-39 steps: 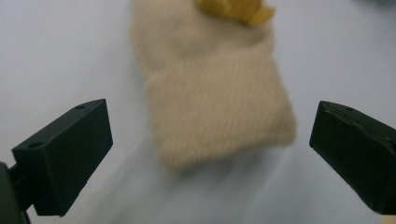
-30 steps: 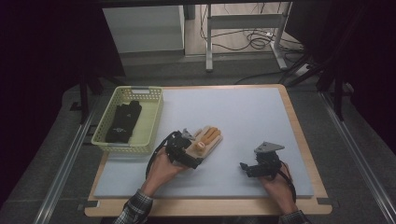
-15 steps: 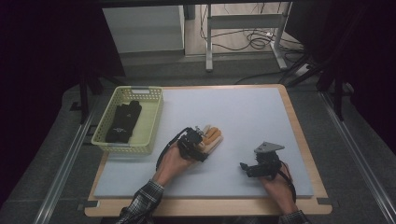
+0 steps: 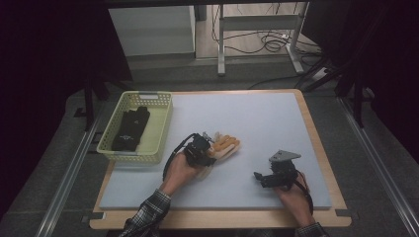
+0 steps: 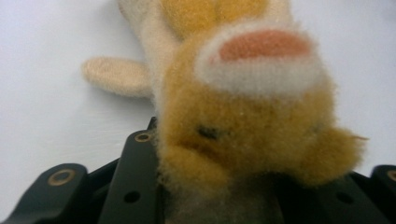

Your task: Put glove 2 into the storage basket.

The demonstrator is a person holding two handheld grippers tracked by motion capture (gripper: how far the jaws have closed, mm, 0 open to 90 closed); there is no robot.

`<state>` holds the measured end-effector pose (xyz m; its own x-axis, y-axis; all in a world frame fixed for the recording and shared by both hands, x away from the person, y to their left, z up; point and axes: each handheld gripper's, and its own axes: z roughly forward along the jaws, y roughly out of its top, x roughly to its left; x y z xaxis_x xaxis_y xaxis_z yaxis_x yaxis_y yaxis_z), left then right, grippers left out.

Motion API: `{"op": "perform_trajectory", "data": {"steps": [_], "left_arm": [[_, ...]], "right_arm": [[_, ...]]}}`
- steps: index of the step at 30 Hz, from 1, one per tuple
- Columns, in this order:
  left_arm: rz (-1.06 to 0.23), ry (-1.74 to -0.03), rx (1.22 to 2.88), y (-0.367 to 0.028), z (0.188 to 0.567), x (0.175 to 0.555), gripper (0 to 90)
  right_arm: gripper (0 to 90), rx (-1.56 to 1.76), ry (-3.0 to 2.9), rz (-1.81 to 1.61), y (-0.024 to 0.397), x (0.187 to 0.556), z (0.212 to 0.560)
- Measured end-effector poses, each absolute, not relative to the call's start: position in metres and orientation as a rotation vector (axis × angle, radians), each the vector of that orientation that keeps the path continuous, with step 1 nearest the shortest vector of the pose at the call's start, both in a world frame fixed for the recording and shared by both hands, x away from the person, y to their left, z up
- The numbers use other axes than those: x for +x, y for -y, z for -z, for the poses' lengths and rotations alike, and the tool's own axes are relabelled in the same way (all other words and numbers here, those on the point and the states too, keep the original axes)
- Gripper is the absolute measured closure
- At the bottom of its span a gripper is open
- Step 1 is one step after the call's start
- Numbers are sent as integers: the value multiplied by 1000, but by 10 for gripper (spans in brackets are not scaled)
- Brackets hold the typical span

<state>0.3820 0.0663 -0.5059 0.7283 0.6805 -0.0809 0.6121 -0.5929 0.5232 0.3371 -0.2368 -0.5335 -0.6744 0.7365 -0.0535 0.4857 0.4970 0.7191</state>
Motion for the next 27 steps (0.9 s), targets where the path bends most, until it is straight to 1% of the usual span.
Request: {"op": "perform_trajectory", "data": {"steps": [3,7,15,17,27], "left_arm": [[-212,-984,2392,-69,495,385,674],[-202,-996,2373,-72,486,388,683],[-232,-1013,2349,-82,463,394,690],[-258,-1026,2337,-87,454,397,689],[-306,-1074,2313,-108,426,405,688]], "right_arm": [[115,1019,-2391,-984,237,337,534],[115,1018,-2391,-984,237,337,534],[115,1016,-2391,-984,237,337,534],[115,1016,-2391,-984,237,337,534],[115,1017,-2390,-987,237,337,534]]}}
